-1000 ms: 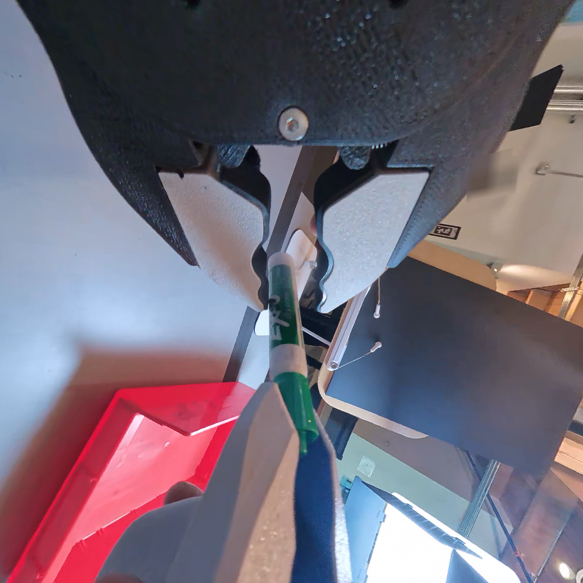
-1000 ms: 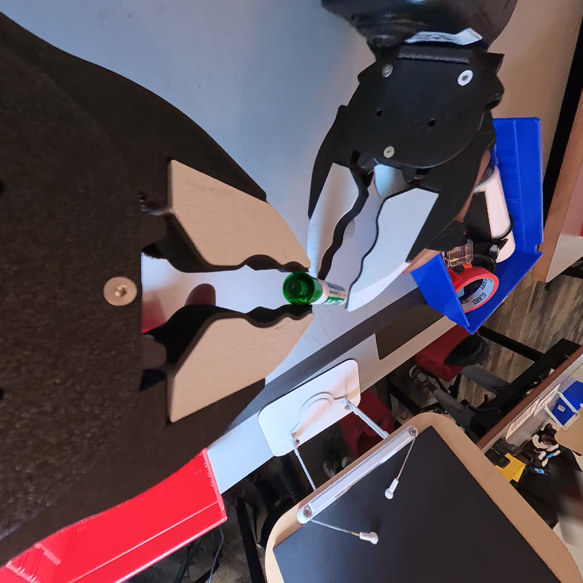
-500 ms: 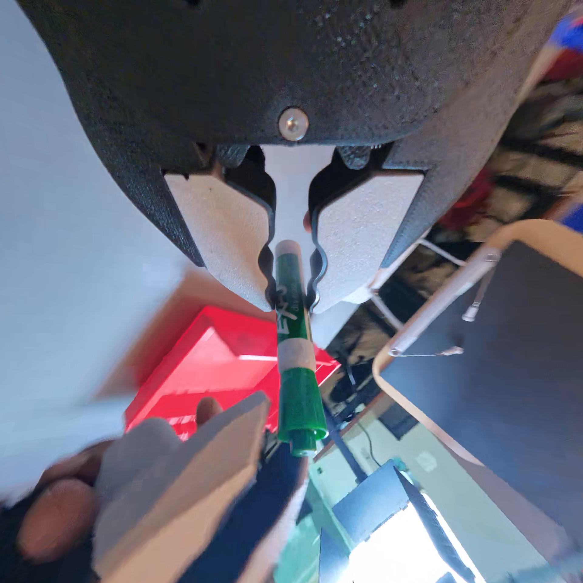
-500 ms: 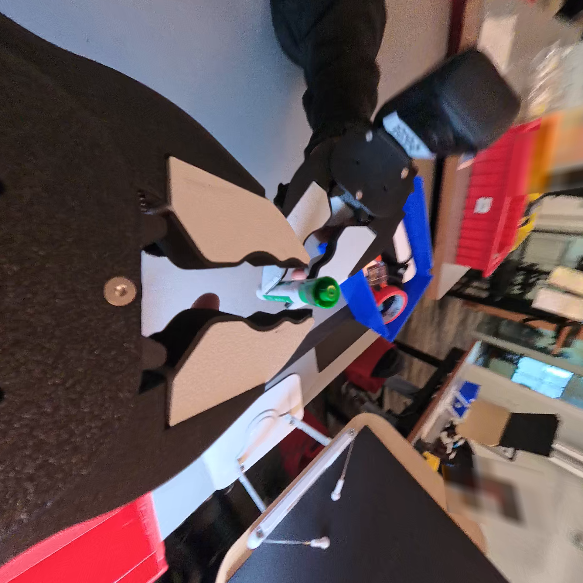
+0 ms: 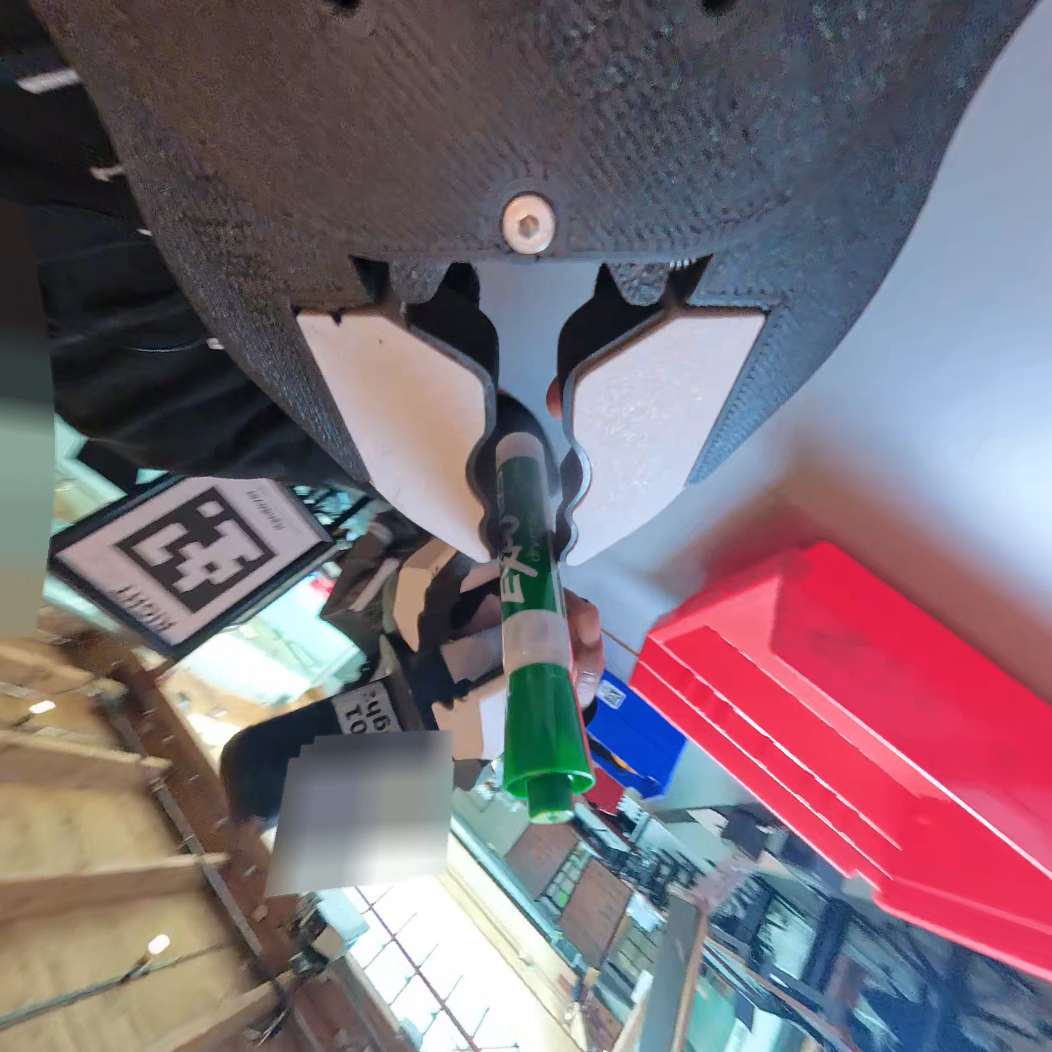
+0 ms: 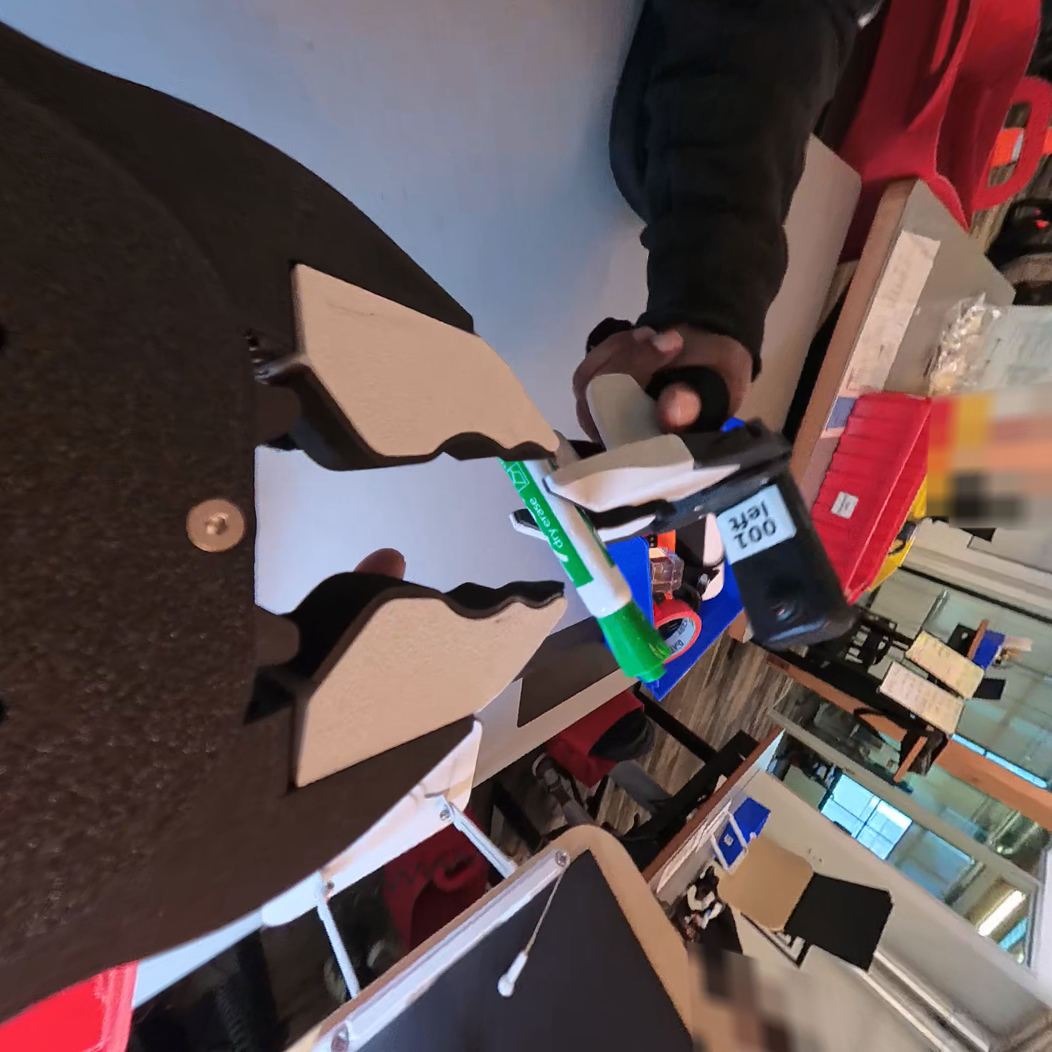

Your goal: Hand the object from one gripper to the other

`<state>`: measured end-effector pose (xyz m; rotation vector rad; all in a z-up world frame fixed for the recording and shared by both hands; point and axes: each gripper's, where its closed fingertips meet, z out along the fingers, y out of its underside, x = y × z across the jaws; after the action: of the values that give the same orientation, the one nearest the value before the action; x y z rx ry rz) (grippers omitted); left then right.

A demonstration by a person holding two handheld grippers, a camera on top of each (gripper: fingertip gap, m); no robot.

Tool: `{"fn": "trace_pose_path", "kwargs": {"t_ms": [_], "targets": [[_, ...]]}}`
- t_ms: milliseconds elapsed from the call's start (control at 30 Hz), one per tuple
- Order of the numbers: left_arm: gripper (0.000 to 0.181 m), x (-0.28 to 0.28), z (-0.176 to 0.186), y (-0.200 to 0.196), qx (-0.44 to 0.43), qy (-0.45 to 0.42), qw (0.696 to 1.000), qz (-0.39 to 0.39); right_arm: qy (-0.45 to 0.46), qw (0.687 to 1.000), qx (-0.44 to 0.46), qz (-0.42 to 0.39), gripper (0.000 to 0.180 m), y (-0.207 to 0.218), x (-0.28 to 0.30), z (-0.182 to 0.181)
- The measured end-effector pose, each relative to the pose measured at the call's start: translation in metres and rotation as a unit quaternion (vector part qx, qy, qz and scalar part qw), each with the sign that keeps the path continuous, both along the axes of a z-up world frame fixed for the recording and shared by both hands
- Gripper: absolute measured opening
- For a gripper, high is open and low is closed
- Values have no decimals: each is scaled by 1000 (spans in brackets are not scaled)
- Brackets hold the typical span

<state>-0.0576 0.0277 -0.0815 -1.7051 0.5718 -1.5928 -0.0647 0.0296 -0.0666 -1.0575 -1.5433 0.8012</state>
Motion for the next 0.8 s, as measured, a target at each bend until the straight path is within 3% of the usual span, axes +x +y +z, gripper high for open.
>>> {"fn": "trace_pose_path", "kwargs": {"t_ms": [167,300,400,500,667,800], "targets": [[18,-5,-14,0,-56,3,998,-32,-45,982,174,-56,51,7,3,-2],[20,-10,-24,0,-77,21,996,-45,-102,926,347,-109,53,19,-5,-13],[18,-13,-35,0,-92,31,994,-55,-82,879,454,-125,55,24,-21,-21],[18,-15,-47,-2,-105,45,991,-74,-74,847,511,-130,54,28,-33,-38],[19,-16,-61,-10,-115,56,985,-114,-68,828,543,-118,47,28,-44,-61],[20,-13,-67,-14,-109,66,984,-127,-55,806,572,-144,28,30,-47,-63]]}}
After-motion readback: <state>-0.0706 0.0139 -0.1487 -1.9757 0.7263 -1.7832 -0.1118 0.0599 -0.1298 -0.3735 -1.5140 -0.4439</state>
